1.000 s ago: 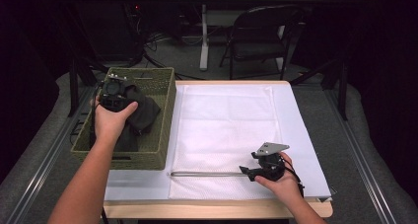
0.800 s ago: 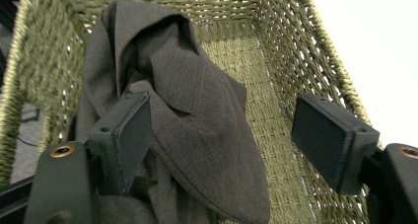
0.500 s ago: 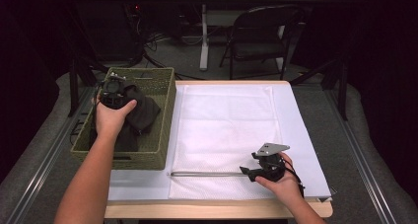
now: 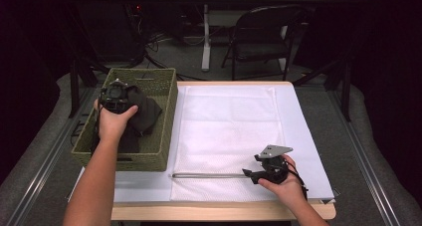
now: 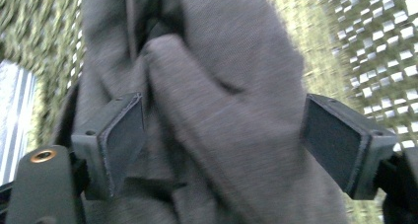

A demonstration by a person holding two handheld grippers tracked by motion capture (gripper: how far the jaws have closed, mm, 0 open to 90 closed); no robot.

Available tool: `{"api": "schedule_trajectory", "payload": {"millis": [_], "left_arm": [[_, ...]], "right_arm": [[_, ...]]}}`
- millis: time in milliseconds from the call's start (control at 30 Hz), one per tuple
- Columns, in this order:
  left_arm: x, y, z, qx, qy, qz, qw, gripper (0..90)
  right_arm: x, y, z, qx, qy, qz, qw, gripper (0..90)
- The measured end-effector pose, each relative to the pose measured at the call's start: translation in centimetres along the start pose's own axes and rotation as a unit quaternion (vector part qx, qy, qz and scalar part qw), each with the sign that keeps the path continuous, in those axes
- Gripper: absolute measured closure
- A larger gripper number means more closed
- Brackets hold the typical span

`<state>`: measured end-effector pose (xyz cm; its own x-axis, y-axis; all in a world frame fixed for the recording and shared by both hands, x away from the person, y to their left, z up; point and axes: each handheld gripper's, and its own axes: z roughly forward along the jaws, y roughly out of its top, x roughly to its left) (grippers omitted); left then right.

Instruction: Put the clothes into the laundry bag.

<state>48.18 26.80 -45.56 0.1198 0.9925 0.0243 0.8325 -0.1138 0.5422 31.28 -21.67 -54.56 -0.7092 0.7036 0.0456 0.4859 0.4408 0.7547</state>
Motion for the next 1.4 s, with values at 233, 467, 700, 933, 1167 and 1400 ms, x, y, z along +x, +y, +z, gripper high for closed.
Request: {"api": "schedule_trajectory", "payload": {"millis": [233,467,700,933,1167,1400], "left_arm": [[1.5,-0.2,0.9,0.018,0.026,-0.006,0.9995,3.7],[2.2,-0.4,1.8,0.019,0.015,-0.011,0.9996,0.0],[2.1,-0.6,3.0,0.019,0.000,-0.006,0.9998,0.0],[2.4,-1.0,3.9,0.021,-0.021,-0.023,0.9993,0.0],[2.7,-1.1,4.3,0.032,-0.040,-0.044,0.9977,0.0],[2.5,-1.4,5.0,0.047,-0.049,-0.038,0.9970,0.0]], "right_arm": [[0.1,0.0,0.2,0.004,0.001,-0.006,1.0000,28.9],[0.1,-0.1,0.2,0.006,0.002,-0.005,1.0000,28.8],[0.1,-0.2,0.2,0.004,0.004,-0.003,1.0000,28.9],[0.2,-0.2,0.3,0.006,0.006,-0.004,1.0000,28.9],[0.3,-0.2,0.3,0.008,0.008,-0.004,0.9999,28.9],[0.3,-0.2,0.4,0.010,0.009,-0.005,0.9999,28.8]]}}
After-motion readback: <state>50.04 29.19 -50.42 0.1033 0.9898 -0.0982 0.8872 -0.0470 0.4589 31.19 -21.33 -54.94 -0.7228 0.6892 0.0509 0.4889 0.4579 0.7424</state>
